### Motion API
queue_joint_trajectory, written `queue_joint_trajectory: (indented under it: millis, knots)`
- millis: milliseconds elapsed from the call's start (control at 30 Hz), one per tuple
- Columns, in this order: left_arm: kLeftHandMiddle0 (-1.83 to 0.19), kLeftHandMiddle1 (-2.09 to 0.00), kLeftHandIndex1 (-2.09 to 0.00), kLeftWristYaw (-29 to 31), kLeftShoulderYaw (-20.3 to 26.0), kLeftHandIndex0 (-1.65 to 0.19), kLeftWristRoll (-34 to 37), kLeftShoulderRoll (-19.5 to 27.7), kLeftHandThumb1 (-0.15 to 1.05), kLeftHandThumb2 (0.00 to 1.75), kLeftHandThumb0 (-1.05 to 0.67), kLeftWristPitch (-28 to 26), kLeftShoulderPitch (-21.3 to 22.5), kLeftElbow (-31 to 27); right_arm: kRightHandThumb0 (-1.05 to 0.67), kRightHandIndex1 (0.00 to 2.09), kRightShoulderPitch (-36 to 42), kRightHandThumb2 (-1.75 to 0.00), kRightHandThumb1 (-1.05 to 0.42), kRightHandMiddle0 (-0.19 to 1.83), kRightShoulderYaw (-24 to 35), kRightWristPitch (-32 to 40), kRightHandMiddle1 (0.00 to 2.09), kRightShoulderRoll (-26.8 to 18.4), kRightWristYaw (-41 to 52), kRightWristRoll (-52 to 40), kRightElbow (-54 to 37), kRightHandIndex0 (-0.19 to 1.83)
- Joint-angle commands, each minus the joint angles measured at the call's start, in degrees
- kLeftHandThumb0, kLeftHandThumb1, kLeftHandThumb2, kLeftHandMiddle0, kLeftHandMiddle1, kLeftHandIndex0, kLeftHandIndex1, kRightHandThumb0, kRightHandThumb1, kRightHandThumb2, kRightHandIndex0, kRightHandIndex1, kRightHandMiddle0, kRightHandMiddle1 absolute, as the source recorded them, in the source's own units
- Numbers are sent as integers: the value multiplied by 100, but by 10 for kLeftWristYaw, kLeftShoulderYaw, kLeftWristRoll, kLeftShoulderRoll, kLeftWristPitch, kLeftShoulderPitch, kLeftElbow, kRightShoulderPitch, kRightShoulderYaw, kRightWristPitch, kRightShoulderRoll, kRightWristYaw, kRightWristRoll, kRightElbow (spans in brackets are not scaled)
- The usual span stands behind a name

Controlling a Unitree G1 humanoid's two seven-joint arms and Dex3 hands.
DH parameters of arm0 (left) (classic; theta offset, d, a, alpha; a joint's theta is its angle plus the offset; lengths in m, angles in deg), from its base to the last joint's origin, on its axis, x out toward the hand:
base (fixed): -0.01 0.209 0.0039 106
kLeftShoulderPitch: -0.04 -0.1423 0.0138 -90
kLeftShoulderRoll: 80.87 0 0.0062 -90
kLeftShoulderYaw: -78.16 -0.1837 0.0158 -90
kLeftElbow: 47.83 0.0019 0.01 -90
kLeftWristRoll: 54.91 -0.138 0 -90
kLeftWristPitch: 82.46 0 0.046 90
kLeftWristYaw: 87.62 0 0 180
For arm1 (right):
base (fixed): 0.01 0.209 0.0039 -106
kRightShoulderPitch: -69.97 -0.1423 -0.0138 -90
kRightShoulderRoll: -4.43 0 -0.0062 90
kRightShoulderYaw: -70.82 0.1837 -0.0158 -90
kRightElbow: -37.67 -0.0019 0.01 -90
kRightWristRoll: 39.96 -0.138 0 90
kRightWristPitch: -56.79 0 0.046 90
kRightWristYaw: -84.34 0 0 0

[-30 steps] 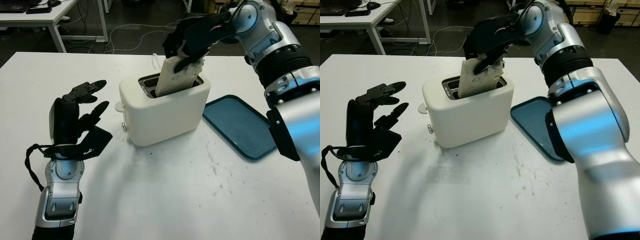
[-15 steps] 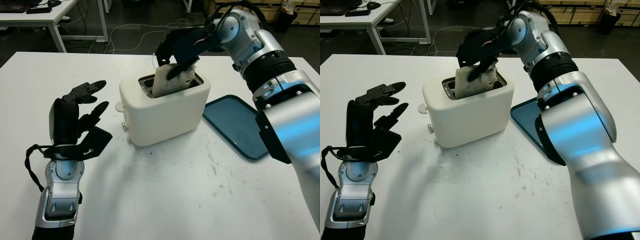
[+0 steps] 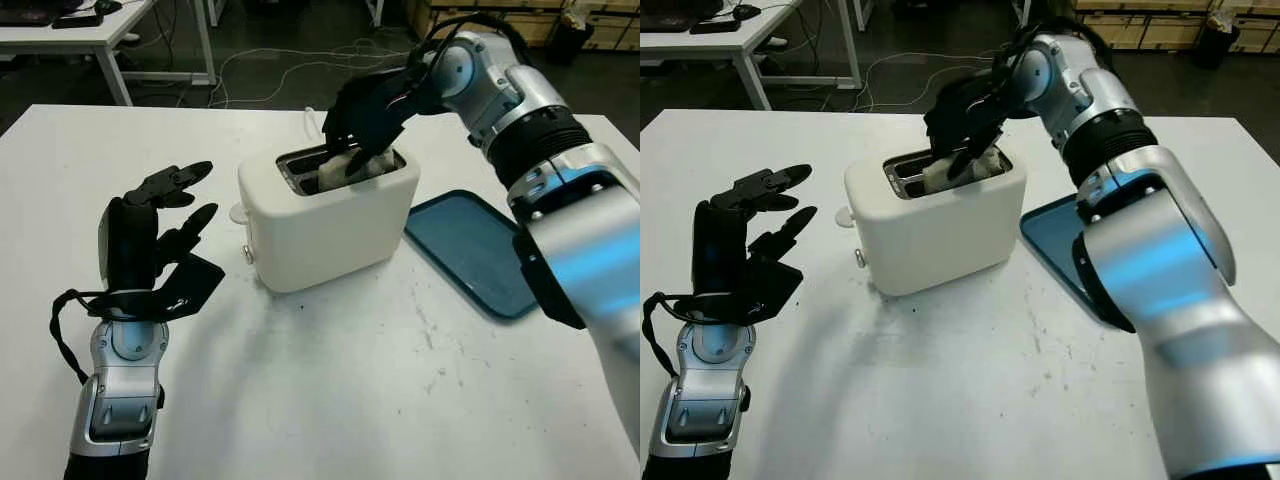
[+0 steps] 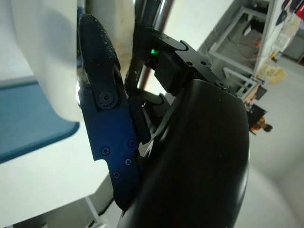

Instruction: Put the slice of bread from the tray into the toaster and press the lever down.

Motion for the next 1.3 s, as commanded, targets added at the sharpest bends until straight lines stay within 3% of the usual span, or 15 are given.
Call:
queue_joint_trajectory:
  millis: [0,533,700,967,1133,1267]
  knots:
    - [-63,-91,-7,-4,-2,-88,-4,0,92,3,-28,6,-4,2,-76,49,-4,-3,-92,63,-2,-3,8,-3,-5,5,3,33]
    - [-61,-91,-6,-4,-2,-88,-6,0,92,3,-28,3,-2,1,-71,50,-24,0,-89,58,54,12,1,-36,-24,-23,-20,32]
    - [-61,-91,-6,1,-1,-88,-6,2,92,3,-29,-1,-1,-3,-76,58,7,0,-87,68,94,-16,5,-58,-90,-47,-52,45]
    - [-64,-93,-7,31,4,-91,-25,47,90,0,-25,-4,17,-12,-65,50,139,0,-87,85,200,-70,7,-98,-164,-157,-175,75]
    - [-69,-92,-8,68,8,-93,-29,92,86,0,-25,1,42,-10,-52,32,302,0,-87,85,270,-109,3,-102,-239,-215,-304,84]
    - [-72,-89,-8,98,9,-96,-24,124,83,0,-23,7,64,-6,-43,28,411,0,-86,85,299,-113,2,-87,-277,-246,-357,85]
